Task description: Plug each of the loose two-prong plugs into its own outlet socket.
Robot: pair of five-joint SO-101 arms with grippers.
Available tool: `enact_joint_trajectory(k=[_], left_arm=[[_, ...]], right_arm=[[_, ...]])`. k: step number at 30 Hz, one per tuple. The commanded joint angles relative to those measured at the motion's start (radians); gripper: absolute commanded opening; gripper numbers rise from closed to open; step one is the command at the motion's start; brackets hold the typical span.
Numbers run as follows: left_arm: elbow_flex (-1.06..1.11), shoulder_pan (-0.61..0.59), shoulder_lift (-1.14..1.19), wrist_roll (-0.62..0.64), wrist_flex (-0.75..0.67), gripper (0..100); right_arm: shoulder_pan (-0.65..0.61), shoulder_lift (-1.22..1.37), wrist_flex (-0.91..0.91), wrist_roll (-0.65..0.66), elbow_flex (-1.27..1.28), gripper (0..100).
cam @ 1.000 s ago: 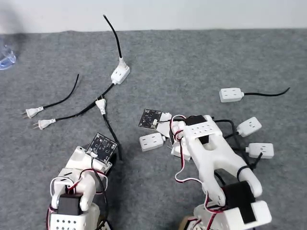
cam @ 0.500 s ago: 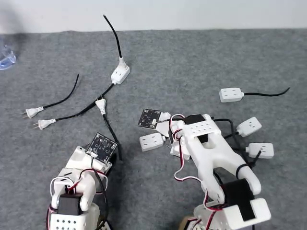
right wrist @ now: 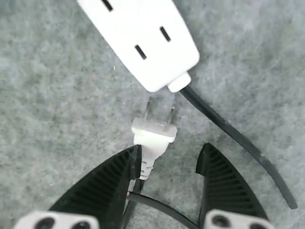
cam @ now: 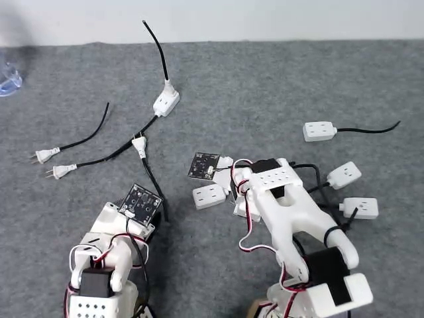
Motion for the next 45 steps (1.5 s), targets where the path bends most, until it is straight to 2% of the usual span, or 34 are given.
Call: enact_joint_trajectory(k=[1,4,12,19,24,29,32,38,45], left_arm=[[-0.005,0.006,-0.008,0.008,-0.006,24],[-0.005,0.006,-0.008,0.008,-0.006,24],[-0.005,0.006,-0.008,0.008,-0.005,24],[-0.005,0.006,-0.008,0.008,-0.005,24],[-0.005,0.006,-0.008,0.008,-0.005,24],[-0.005,0.006,-0.008,0.008,-0.005,24],[-0.005,0.006,-0.008,0.008,-0.005,24],[-0.005,0.006,-0.008,0.008,-0.005,24],[-0.005,0.006,-0.008,0.008,-0.003,24]], right_arm=[[-0.03,0.024,0.067,0.058,-0.072,19.8],[-0.033,0.024,0.124,0.097,-0.098,19.8],[-0.033,0.015,0.131,0.098,-0.12,19.4],[-0.036,0.013,0.222,0.028,-0.232,19.3],[-0.047,0.01,0.271,0.026,-0.27,19.1],[-0.116,-0.077,0.348,-0.058,-0.267,7.0],[-0.137,-0.153,0.398,-0.057,-0.242,1.9],[-0.104,-0.179,0.282,-0.057,-0.129,5.7],[-0.021,-0.065,0.186,-0.023,-0.123,5.7]])
